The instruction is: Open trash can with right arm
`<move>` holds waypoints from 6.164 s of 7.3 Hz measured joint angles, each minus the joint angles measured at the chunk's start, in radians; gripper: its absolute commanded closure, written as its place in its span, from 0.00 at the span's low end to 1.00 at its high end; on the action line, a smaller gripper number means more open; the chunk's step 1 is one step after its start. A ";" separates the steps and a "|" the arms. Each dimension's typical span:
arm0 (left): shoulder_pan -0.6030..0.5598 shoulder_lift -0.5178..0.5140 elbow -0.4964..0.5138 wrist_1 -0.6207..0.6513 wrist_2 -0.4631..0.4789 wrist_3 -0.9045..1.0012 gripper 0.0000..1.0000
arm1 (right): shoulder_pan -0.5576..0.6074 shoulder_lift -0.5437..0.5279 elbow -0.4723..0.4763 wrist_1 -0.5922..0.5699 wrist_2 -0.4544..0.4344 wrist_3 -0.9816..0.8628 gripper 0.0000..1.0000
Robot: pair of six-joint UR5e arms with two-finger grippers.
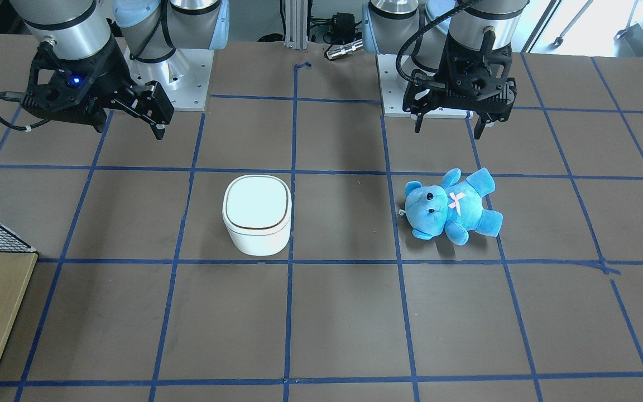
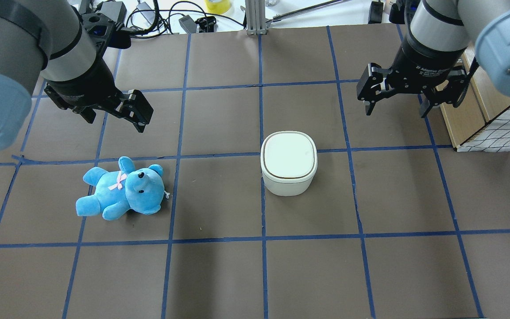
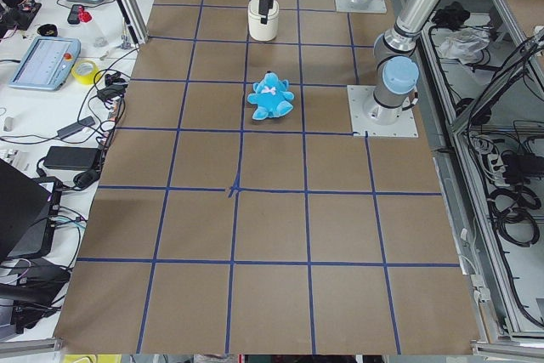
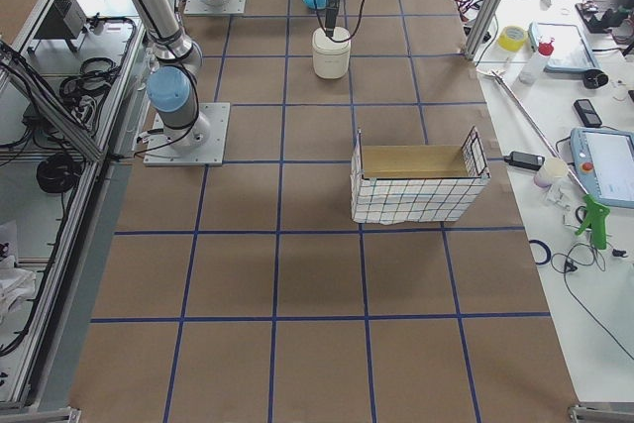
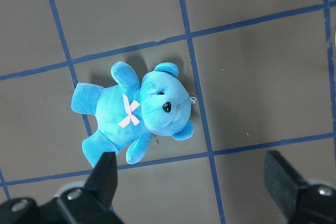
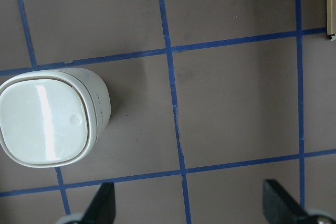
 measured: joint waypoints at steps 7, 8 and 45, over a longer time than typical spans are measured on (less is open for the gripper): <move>0.000 0.000 0.000 0.000 0.000 0.000 0.00 | 0.002 0.000 0.004 0.004 0.004 0.006 0.00; 0.000 0.000 0.000 0.000 0.000 0.000 0.00 | 0.002 0.000 0.005 0.007 0.004 0.008 0.00; 0.000 0.000 0.000 0.000 0.000 0.000 0.00 | 0.186 0.232 0.175 -0.364 0.111 0.128 1.00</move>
